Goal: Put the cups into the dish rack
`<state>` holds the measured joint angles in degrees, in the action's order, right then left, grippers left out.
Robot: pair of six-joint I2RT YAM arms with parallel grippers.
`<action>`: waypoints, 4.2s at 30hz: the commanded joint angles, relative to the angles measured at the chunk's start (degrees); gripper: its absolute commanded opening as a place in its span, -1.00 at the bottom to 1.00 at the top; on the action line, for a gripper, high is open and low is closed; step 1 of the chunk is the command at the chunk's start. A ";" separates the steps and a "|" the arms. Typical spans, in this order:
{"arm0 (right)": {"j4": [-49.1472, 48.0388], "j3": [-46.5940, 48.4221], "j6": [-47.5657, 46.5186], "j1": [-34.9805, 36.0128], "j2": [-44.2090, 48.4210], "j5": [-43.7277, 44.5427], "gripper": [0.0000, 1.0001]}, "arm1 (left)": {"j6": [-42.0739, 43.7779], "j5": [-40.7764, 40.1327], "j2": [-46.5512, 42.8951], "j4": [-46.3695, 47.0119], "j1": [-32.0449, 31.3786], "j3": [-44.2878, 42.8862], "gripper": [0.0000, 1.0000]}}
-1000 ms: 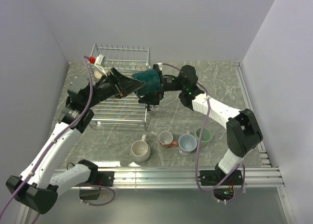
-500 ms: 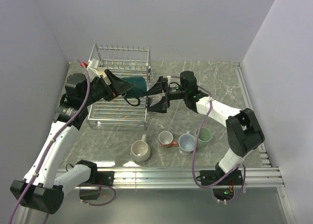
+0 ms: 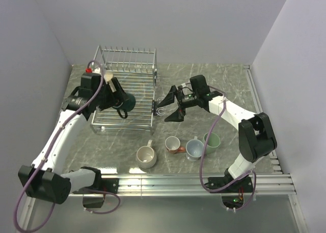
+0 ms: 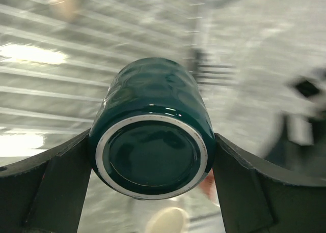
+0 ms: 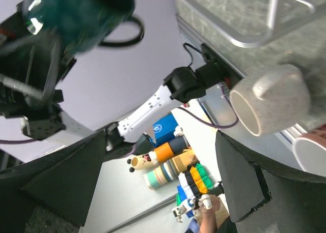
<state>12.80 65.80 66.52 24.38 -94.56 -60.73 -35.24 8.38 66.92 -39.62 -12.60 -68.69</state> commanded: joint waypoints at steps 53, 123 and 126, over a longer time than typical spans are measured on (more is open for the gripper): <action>14.44 2.49 -13.60 -4.08 1.40 2.89 0.75 | 4.22 -28.86 32.41 -3.80 11.90 -20.17 0.43; 32.55 13.91 -38.22 34.33 -12.23 42.09 -1.00 | -3.16 -13.40 -9.34 -18.66 10.76 -0.66 0.99; 35.36 17.42 -38.31 33.72 -9.33 41.22 -1.00 | -2.64 -9.36 -11.27 -16.55 10.75 -0.84 0.99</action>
<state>46.02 79.55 28.45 58.24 -109.27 -18.57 -38.54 -6.02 58.30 -59.24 -1.61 -69.36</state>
